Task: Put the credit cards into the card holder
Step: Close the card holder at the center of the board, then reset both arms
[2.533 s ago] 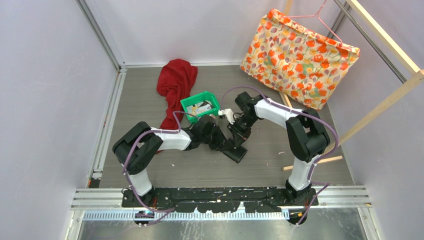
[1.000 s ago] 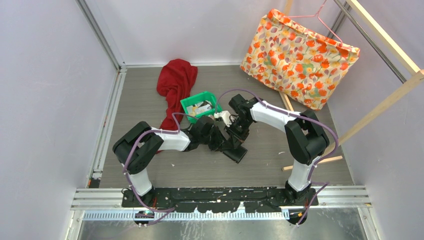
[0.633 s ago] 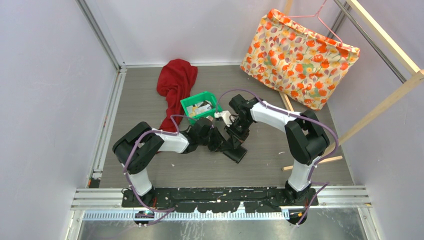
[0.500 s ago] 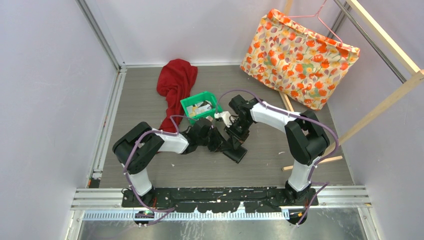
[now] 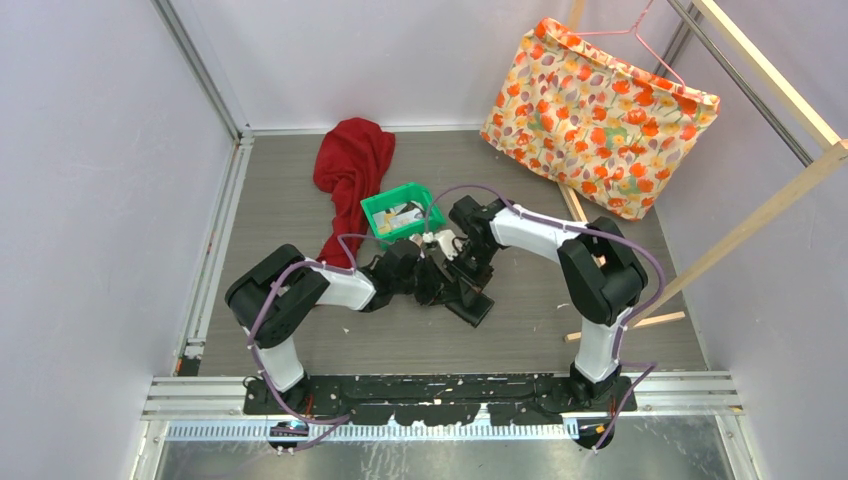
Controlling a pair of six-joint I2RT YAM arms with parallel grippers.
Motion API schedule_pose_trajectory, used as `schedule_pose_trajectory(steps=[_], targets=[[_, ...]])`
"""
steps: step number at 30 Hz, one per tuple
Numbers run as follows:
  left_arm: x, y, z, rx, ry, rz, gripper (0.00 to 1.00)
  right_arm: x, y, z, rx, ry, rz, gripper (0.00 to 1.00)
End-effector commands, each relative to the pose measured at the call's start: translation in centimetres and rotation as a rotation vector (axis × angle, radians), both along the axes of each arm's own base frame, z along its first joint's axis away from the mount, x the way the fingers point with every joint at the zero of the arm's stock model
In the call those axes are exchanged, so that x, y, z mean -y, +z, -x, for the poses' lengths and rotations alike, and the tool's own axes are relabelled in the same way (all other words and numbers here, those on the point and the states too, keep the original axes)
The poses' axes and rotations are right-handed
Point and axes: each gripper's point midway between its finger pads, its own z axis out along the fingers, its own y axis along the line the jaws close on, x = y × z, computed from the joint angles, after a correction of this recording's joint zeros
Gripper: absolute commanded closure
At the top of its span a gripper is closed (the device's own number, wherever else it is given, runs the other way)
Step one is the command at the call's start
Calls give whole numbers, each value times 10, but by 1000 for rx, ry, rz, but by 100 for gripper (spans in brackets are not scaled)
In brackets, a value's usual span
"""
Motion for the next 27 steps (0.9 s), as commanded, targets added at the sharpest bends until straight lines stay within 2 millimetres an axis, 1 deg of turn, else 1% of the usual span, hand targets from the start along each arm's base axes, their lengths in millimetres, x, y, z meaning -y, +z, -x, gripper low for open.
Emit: schedule_pose_trajectory(steps=[1, 4, 5, 6, 8, 10, 13, 14, 15, 16, 17, 19, 20, 21, 23, 24, 25, 26, 27], targets=[[-33, -51, 19, -87, 24, -176, 88, -5, -17, 10, -73, 47, -29, 95], [-31, -45, 16, -62, 8, -162, 87, -11, 15, 21, -113, 143, -150, 76], [-29, -40, 13, -45, 3, -151, 85, -12, 27, 23, -113, 171, -190, 71], [-29, -37, 11, -30, -1, -148, 84, -13, 39, 24, -110, 187, -227, 67], [-27, -22, 4, 18, -13, -131, 80, -10, 62, 21, -88, 215, -280, 62], [-26, -3, -4, 84, -29, -120, 75, -3, 81, 11, -40, 218, -302, 58], [-28, 32, -16, 205, -48, -120, 71, 15, 106, -12, 57, 185, -299, 55], [-29, 48, -21, 262, -56, -118, 69, 24, 115, -22, 106, 162, -294, 54], [-33, 60, -23, 306, -62, -131, 68, 29, 121, -31, 146, 145, -281, 52], [-39, 70, -25, 358, -77, -162, 67, 39, 131, -43, 207, 113, -275, 51], [-42, 87, -28, 413, -73, -165, 66, 46, 141, -53, 263, 87, -267, 48], [-57, 111, -30, 509, -86, -225, 63, 60, 162, -74, 381, 23, -256, 38], [-69, 119, -29, 555, -110, -277, 62, 67, 174, -84, 438, -11, -249, 33], [-78, 132, -29, 605, -116, -317, 61, 74, 188, -94, 498, -49, -242, 26], [-100, 161, -32, 715, -108, -397, 58, 88, 214, -113, 594, -140, -238, 2], [-114, 178, -34, 779, -85, -446, 51, 94, 225, -120, 620, -196, -234, 0], [-129, 194, -35, 830, -57, -491, 38, 101, 236, -127, 640, -269, -222, 0], [-146, 214, -35, 882, -6, -527, 21, 106, 249, -130, 649, -315, -223, 0], [-161, 232, -36, 928, 42, -550, 7, 109, 259, -130, 639, -341, -246, 0]])
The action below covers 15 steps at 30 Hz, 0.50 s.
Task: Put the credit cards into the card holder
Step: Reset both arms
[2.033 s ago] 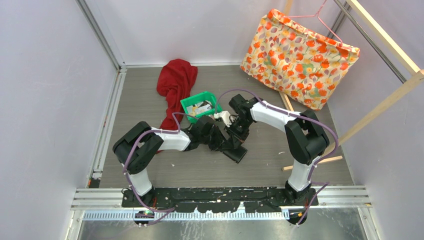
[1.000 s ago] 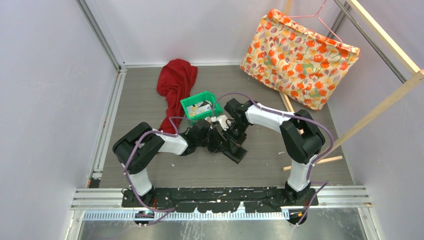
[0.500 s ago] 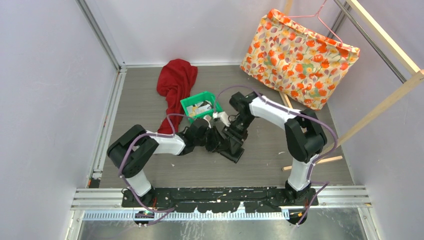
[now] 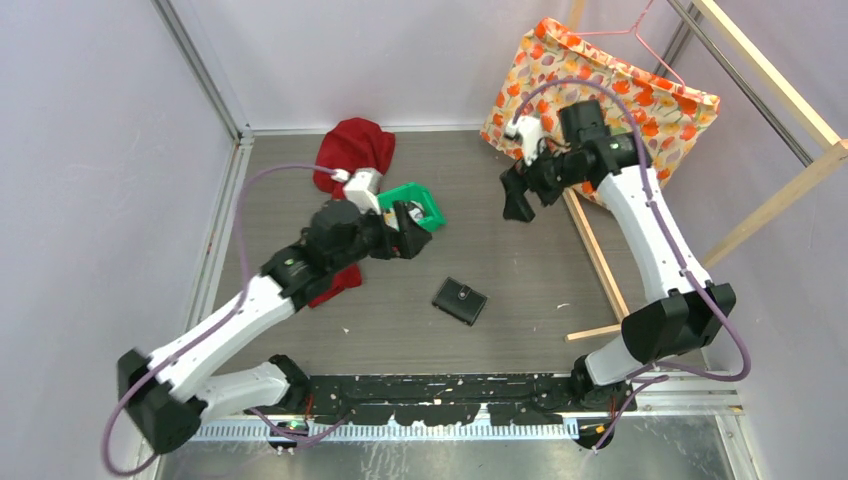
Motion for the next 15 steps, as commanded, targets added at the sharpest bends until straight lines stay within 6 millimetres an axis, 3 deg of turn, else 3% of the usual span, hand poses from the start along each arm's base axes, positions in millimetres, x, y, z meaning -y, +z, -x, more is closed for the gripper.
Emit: schedule_pose_trajectory(steps=[1, 3, 8, 11, 15], targets=[[-83, 54, -3, 248, 172, -219, 1, 17, 59, -21, 70, -197, -89, 0], [-102, 89, -1, 329, 193, -181, 0, 21, 76, -28, 76, -295, -147, 0], [-129, 133, 14, 317, 203, -180, 0, 24, 117, -25, 169, -401, -242, 0], [-130, 145, 22, 297, 179, -187, 0, 42, 136, -36, 217, -600, -286, 0], [-125, 160, 27, 307, 157, -153, 0, 49, 145, -22, 231, -590, -293, 0]])
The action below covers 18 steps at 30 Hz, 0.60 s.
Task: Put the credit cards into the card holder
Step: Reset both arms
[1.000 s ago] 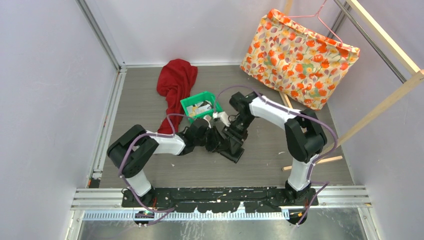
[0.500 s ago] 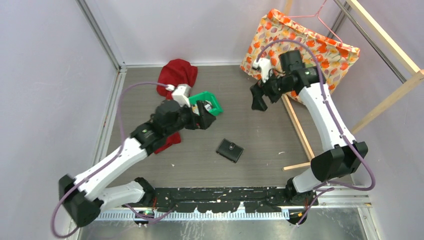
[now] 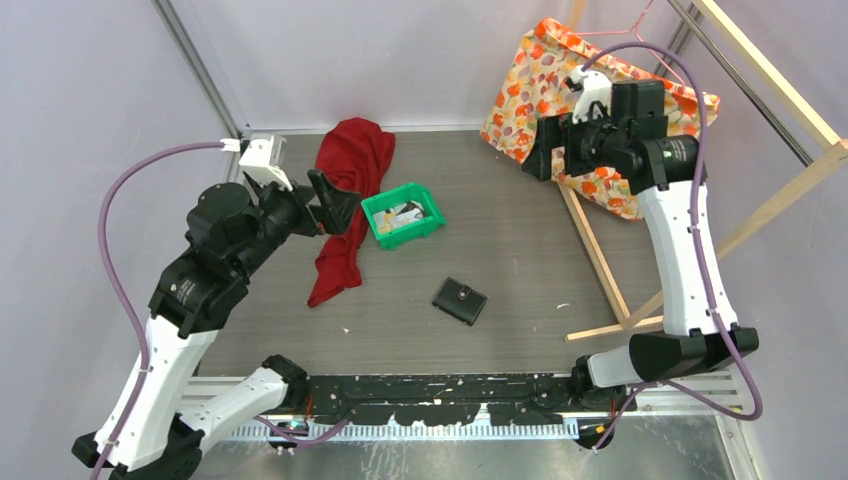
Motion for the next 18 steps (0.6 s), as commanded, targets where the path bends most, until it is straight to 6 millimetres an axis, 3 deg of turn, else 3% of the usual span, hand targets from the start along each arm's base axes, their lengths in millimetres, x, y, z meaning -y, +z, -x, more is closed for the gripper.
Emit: schedule_pose_trajectory(steps=[1, 9, 18], targets=[[4, -13, 9, -73, -54, -49, 0, 11, 42, 10, 100, -83, -69, 0], [10, -16, 16, -88, -92, -13, 0, 15, 35, 21, 79, -51, -76, 0], [28, -23, 25, -87, -172, 103, 0, -2, 10, 23, -10, 55, -125, 0]])
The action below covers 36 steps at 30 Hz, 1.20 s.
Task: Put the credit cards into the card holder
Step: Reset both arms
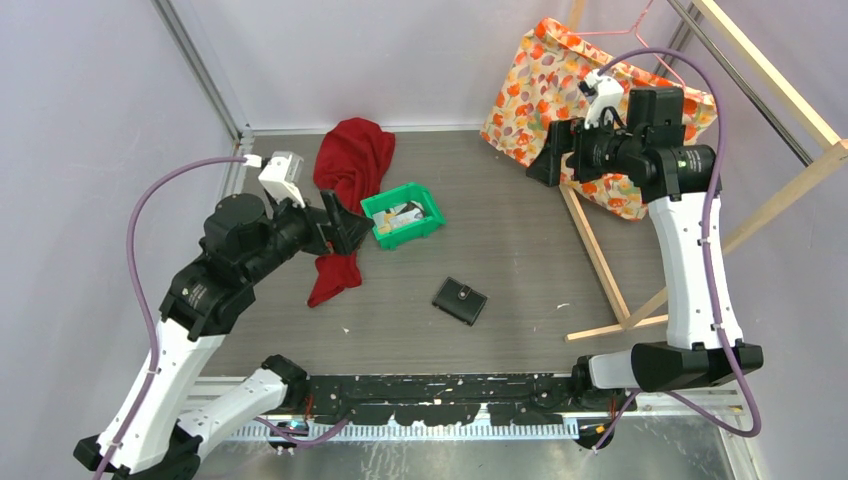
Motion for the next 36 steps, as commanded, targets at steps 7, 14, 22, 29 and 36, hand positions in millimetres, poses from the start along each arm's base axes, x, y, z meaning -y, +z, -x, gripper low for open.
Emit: schedule_pose_trajectory(steps=[7, 14, 22, 29, 36], targets=[[15, 1, -2, 8, -49, 75, 0, -23, -30, 8, -101, 153, -76, 0], [11, -10, -6, -6, -13, 61, 0, -25, -34, 10, -112, 176, -85, 0], [7, -17, -8, -17, 16, 59, 0, -25, -36, 8, -112, 181, -79, 0], [2, -19, -7, -15, 37, 56, 0, -24, -35, 8, -105, 178, -72, 0], [0, -22, -5, -19, 44, 53, 0, -19, -33, 9, -93, 165, -56, 0]])
